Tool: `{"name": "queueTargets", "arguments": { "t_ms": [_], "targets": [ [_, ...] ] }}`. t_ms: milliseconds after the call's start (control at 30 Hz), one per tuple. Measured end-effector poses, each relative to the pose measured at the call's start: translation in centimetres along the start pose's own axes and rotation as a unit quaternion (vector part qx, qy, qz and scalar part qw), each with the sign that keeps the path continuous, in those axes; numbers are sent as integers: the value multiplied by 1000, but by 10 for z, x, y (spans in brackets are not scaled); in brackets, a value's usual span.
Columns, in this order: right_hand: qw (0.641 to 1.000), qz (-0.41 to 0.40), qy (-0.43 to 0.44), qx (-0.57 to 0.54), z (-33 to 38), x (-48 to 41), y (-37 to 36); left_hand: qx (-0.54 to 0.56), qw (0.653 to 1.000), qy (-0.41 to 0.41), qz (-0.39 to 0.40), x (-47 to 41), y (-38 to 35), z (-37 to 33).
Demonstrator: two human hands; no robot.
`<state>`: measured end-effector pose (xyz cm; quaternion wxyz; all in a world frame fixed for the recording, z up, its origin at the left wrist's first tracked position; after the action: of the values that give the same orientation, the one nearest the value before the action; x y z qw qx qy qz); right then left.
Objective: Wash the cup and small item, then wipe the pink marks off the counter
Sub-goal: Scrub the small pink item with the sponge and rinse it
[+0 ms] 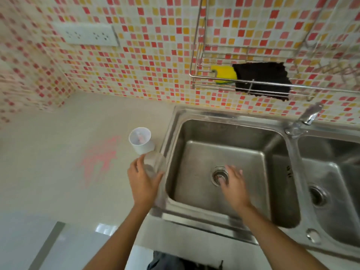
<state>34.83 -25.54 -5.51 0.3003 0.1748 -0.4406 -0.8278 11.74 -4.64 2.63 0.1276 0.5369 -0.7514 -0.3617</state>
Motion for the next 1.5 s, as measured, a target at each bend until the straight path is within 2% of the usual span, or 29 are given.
{"name": "queueTargets", "arguments": {
  "t_ms": [100,200,333,433,633,767,900,1067,1167,1500],
  "targets": [
    [998,51,37,-29,74,-13,-37,11,999,42,6,-15,32,46],
    [990,92,62,-83,150,-34,-55,33,997,45,48,-30,48,75],
    [983,107,72,-129,229,-64,-71,61,992,26,105,-45,57,100],
    [980,116,86,-134,261,-78,-84,80,988,30,132,-50,60,114],
    [978,130,64,-150,280,-92,-103,84,975,51,198,-56,69,127],
    [975,139,53,-163,282,-97,-107,102,982,37,152,-75,87,117],
    [970,148,42,-186,284,-96,-108,38,991,-87,97,-122,87,88],
    [965,154,13,-214,285,-94,-112,-48,960,-203,185,-162,51,42],
    [965,152,1,-211,286,-92,-115,-87,945,-239,208,-171,37,35],
    [970,146,-15,-192,286,-91,-111,-115,926,-304,191,-177,38,20]
  ]
}}
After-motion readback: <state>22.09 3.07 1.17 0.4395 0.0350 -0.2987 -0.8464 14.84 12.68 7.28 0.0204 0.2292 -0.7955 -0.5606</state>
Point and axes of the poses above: each hand's wrist, its own x-axis away from the middle knuckle, its own y-axis out of the back of the hand, z = x × y, the point moved 6 cm from there along -x, towards the middle knuckle, and after that the axes turned 1 degree about y, right-handed, at the moved point
